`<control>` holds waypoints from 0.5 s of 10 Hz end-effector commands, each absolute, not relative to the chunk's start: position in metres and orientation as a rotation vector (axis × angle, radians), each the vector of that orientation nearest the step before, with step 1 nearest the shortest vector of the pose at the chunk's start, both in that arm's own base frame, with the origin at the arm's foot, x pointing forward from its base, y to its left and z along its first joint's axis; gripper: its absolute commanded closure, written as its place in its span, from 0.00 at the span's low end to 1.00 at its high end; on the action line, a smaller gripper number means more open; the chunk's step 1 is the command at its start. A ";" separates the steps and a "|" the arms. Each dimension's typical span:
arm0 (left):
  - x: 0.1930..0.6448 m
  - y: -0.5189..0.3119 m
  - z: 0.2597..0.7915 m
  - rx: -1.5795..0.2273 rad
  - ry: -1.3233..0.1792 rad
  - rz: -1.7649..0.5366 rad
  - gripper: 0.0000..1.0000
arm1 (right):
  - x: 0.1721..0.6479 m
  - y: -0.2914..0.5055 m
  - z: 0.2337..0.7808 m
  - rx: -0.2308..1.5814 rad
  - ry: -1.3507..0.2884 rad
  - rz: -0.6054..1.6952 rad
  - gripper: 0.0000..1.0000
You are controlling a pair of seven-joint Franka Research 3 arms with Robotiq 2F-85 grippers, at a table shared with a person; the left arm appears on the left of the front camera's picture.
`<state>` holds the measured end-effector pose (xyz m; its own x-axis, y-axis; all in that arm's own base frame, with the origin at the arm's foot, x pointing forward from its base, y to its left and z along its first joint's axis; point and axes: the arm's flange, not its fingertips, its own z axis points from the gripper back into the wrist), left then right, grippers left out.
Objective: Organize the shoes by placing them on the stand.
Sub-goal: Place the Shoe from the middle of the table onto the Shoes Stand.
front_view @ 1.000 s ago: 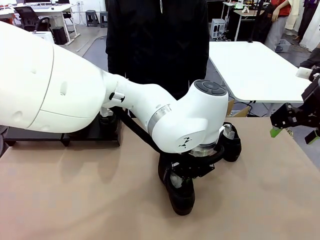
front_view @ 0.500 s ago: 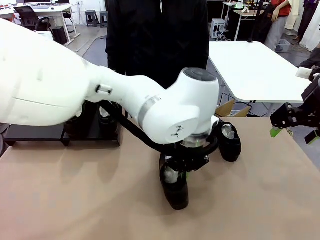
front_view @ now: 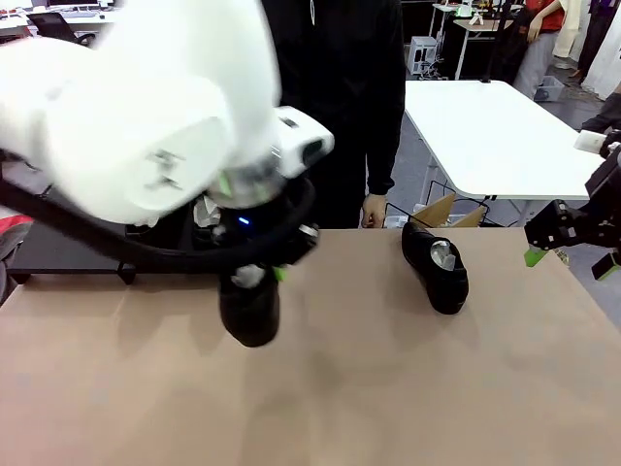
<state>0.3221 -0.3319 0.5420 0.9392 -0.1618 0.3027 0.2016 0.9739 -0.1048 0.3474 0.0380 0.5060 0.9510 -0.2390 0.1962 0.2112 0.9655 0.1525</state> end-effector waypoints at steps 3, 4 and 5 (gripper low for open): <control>0.329 -0.361 0.519 -0.106 -0.255 -0.178 1.00 | 0.347 0.037 0.507 0.129 -0.216 -0.219 0.00; 0.319 -0.334 0.535 -0.114 -0.285 -0.188 1.00 | 0.347 0.037 0.507 0.129 -0.216 -0.219 0.00; 0.324 -0.319 0.544 -0.050 -0.432 -0.184 1.00 | 0.347 0.037 0.507 0.129 -0.216 -0.219 0.00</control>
<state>0.3251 -0.3436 0.5210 0.9379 -0.1783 0.2977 0.2040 0.9773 -0.0575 0.3474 0.0381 0.5059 0.9511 -0.2387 0.1960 0.2110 0.9656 0.1522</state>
